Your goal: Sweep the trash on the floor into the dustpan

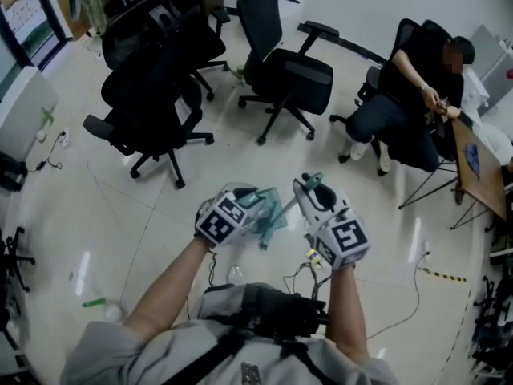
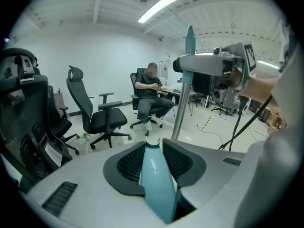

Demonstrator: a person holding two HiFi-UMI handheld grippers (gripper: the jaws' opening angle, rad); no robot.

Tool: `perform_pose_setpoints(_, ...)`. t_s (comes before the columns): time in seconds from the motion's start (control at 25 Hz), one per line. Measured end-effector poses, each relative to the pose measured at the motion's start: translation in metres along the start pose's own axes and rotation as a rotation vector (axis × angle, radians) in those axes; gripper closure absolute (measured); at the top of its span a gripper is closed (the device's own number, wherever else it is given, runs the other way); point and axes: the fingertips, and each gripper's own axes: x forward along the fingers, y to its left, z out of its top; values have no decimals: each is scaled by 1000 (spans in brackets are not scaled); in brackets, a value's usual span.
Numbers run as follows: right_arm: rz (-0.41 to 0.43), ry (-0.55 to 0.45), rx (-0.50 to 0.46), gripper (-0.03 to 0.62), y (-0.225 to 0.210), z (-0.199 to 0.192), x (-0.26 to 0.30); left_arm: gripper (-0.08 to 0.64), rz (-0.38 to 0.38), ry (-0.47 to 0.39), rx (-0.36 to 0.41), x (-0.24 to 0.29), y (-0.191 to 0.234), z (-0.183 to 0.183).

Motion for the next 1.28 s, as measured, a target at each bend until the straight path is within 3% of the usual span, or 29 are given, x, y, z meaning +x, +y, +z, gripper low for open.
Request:
perform_pose_setpoints(0.64, -40, 70, -2, 508, 0, -15, -27, 439, -26, -5, 35, 9, -15, 11)
perform_pose_setpoints(1.0, -86, 26, 4, 506, -6, -13, -46, 439, -58, -2, 60, 12, -33, 13)
perform_pose_setpoints(1.28, -239, 62, 76, 506, -30, -44, -110, 439, -123, 45, 135, 43, -59, 3)
